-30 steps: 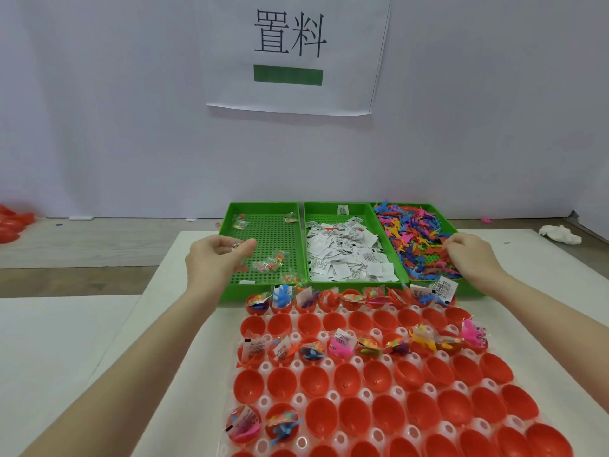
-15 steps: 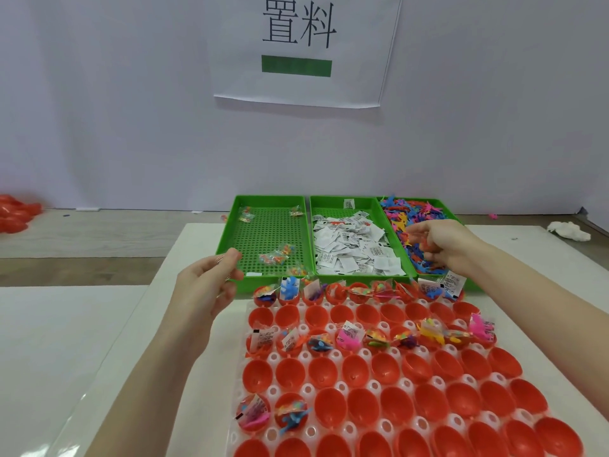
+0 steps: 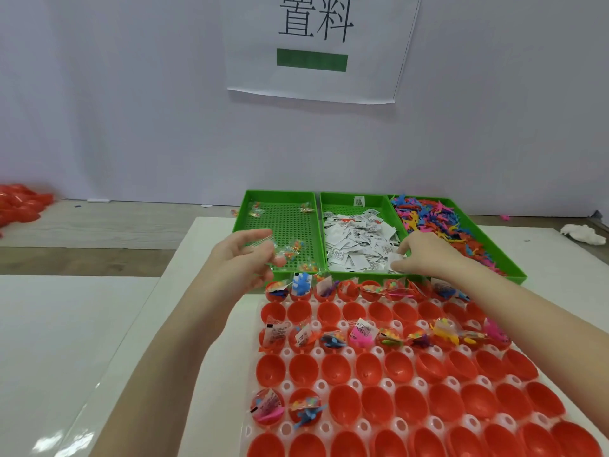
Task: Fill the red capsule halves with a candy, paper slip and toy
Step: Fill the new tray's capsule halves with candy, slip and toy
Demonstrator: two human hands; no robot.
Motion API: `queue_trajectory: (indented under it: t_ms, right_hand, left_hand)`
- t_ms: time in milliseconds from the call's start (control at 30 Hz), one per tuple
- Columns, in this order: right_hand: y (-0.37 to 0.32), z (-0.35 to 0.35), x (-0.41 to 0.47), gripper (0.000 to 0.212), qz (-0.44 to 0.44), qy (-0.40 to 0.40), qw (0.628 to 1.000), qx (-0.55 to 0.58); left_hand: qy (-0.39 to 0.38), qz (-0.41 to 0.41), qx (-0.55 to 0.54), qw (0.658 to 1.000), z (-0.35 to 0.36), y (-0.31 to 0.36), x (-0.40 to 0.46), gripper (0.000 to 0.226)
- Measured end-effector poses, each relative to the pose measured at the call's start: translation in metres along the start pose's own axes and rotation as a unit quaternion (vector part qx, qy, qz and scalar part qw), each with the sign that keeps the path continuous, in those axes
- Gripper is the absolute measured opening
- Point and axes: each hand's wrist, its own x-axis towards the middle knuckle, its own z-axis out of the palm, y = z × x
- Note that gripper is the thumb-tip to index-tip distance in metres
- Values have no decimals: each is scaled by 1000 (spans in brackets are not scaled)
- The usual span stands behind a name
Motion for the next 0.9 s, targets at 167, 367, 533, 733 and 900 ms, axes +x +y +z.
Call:
queue_trajectory:
  t_ms: [167,367,533,733,900]
  right_hand:
    - [2,0,-2,20,16,76,996,31]
    - [2,-8,-7,23,-15,200,978,62]
    - [-7,-21,-29,24,-94,251,937,225]
    - [-44,-40,-93,16,-207,10,857,473]
    - [-56,-42,-122,8,-240,20,866,437]
  left_hand:
    - [35,50,23,998,1,2,-2,35]
    - [29,48,-8,998,6,2,-5,14]
    - [9,56,16,998,15,2,-10,10]
    - [-98,80,86,988,42,9,-28,21]
    - [-188,98,84,974,50,20,-46,23]
